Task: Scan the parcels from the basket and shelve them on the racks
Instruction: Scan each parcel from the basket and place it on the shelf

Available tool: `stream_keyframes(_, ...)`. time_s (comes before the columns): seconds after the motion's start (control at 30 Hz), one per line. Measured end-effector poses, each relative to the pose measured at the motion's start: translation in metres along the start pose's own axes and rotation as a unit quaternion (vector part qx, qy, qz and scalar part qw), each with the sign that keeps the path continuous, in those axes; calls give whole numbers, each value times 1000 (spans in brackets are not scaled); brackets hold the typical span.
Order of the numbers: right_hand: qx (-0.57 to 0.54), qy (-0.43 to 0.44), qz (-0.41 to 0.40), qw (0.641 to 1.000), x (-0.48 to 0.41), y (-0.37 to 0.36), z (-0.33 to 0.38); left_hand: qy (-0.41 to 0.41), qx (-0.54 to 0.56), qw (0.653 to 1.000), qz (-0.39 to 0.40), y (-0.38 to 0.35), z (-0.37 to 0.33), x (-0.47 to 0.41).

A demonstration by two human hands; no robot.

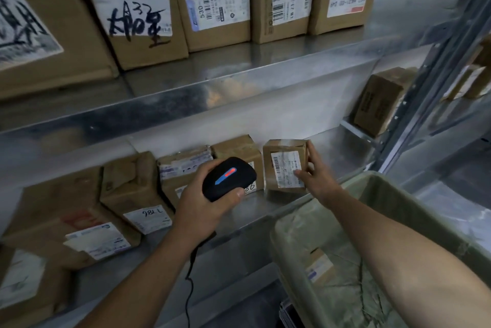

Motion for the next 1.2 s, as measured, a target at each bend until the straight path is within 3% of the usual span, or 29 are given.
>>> stream_keyframes(0.37,-16,6,30,999,-53,-12,-18,7,-17,999,-28,-13,-6,-23)
stream_keyframes(0.67,14,5,5,1000,-77,-20,-26,17,-16,999,-47,-15,-10,-29)
stream_keyframes(0.9,-34,12,43,998,-89,-26,-29,28,-32,997,-59,-14,-7,-27)
stream_keyframes(1.2,-55,19,28,998,-93,-29,-29,34,-42,996,-71,-15,-9,-25)
Point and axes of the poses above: each hand's wrist, its own x-axis away from the middle knuckle, its own y-axis out of the back of the hand, z = x × y, the point moved 7 cm from there along -x, towards the middle knuckle, and after that the axes turned 5 degrees about -x, right-handed, at the moved point
